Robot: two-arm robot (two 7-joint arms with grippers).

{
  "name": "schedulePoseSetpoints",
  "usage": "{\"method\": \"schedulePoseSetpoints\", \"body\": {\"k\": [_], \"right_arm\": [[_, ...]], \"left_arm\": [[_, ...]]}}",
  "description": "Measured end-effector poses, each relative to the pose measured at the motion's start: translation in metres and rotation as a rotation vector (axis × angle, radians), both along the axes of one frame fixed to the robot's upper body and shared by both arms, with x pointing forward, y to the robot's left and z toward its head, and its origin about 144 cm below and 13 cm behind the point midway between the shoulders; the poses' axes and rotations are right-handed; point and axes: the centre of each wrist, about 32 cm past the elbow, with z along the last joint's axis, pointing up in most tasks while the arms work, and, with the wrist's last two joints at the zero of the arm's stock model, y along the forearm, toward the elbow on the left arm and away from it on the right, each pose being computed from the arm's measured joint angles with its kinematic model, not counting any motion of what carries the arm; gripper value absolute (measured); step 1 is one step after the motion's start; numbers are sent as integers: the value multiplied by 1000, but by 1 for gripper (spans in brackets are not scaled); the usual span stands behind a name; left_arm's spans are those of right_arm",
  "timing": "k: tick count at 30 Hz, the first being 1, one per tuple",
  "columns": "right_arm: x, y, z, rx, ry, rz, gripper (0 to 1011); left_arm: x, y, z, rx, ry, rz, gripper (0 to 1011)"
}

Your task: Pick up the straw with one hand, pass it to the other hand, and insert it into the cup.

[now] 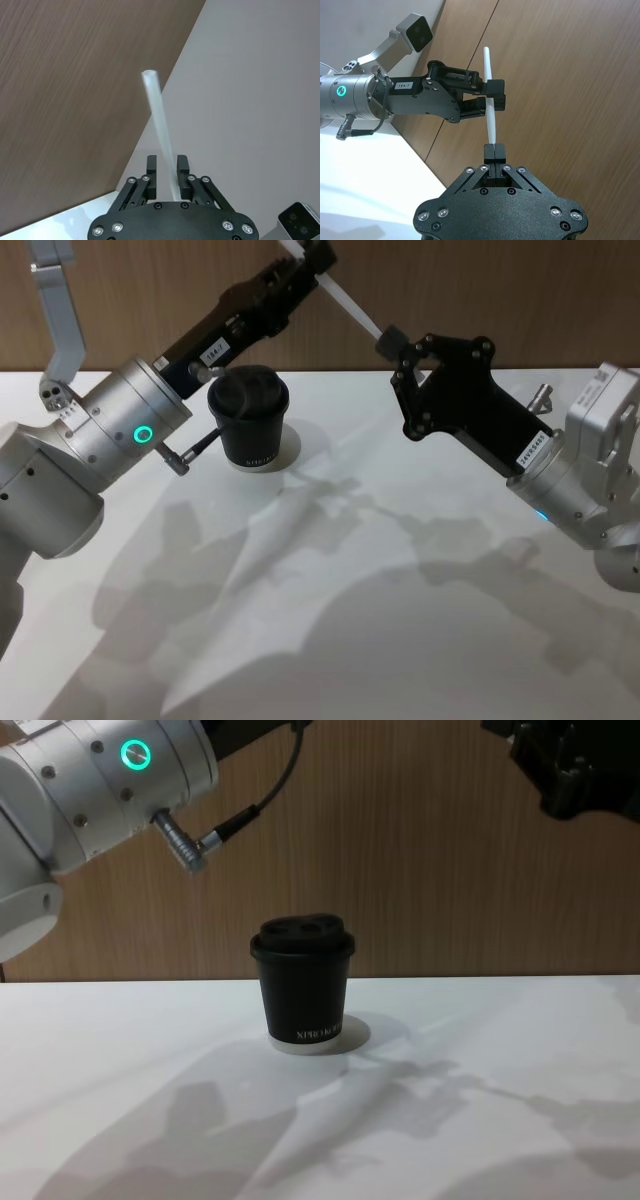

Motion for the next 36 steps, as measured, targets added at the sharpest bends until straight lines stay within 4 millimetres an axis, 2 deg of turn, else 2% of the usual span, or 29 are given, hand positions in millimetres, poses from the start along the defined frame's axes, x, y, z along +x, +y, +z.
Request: {"method": "schedulePoseSetpoints", "body": {"k": [1,2,7,14,18,26,29,32,35,36], "right_arm": [[0,0,0,0,0,0,2],[0,0,0,0,0,0,3],[0,0,0,0,0,0,3],[0,0,0,0,0,0,8],[0,0,0,0,0,0,86],[0,0,0,0,0,0,349],[0,0,0,0,0,0,406],[0,0,0,0,0,0,549],[0,0,0,0,0,0,606],[0,0,0,0,0,0,662]], "left_arm": [[0,0,0,0,0,0,256],[0,0,0,-1,0,-1,194],[0,-1,0,-3,0,-3,92],[0,-1,0,-4,0,-4,35],[1,-1,0,-4,0,-3,18],[1,-1,0,-5,1,-4,14],[1,-1,0,-5,1,-4,14],[1,-1,0,-3,0,-2,14],[0,1,0,10,-6,9,14],[0,1,0,15,-8,13,14]]}}
